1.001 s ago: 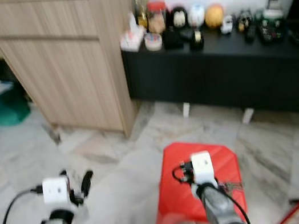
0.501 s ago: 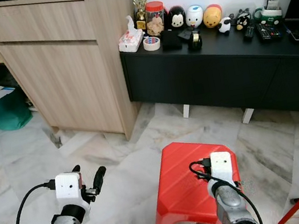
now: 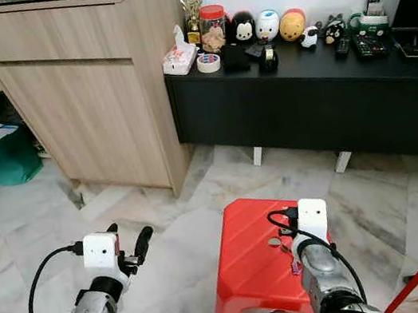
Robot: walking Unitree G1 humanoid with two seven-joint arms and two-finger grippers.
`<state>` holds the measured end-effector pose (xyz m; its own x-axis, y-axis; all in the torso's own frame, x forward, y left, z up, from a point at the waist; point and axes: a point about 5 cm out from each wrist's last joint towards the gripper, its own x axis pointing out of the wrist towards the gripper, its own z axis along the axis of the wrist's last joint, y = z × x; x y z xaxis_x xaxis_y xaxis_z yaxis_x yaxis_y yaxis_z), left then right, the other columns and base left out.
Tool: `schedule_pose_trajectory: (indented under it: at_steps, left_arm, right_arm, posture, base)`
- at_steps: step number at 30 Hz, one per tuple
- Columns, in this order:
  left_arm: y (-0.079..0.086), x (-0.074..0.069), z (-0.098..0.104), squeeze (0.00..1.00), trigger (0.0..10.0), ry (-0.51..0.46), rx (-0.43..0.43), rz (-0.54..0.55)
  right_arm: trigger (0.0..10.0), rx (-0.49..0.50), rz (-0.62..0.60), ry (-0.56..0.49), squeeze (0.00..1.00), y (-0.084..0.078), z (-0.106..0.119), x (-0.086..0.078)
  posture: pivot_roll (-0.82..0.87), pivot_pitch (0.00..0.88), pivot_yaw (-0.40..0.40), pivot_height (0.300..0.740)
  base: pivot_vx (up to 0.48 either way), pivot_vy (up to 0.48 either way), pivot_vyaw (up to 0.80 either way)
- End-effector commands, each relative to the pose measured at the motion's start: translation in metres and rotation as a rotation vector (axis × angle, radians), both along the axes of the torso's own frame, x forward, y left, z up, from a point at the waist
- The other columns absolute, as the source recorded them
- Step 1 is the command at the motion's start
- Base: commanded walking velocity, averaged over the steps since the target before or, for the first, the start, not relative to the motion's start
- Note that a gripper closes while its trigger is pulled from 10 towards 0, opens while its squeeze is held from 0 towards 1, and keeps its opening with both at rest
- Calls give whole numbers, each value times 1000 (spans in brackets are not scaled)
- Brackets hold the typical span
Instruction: Hang keys on a hook
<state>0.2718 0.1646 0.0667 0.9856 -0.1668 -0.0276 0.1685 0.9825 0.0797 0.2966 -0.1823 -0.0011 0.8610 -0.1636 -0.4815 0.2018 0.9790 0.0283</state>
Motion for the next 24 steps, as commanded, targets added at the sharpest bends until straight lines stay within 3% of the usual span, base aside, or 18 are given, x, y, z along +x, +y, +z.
schedule_pose_trajectory:
  at_steps: [1,12,16,24]
  left_arm:
    - [-2,0,-1,0,10000,3,5,-17]
    - [2,-8,-5,0,10000,13,10,-10]
    - [0,-9,-4,0,10000,16,12,-22]
    - [-6,-1,3,0,10000,-5,8,-38]
  right_arm:
    - [10000,0,-13,-11,0,-2,1,0]
    - [10000,-23,5,12,0,4,1,2]
    - [10000,14,-59,37,0,1,1,3]
    - [10000,53,-87,109,0,2,-3,2]
  posture:
    - [69,0,-58,587]
    - [77,0,-59,587]
    - [78,0,-55,587]
    - [80,0,-58,587]
  base:
    - [0,0,0]
    - [0,0,0]
    - [0,0,0]
    - [0,0,0]
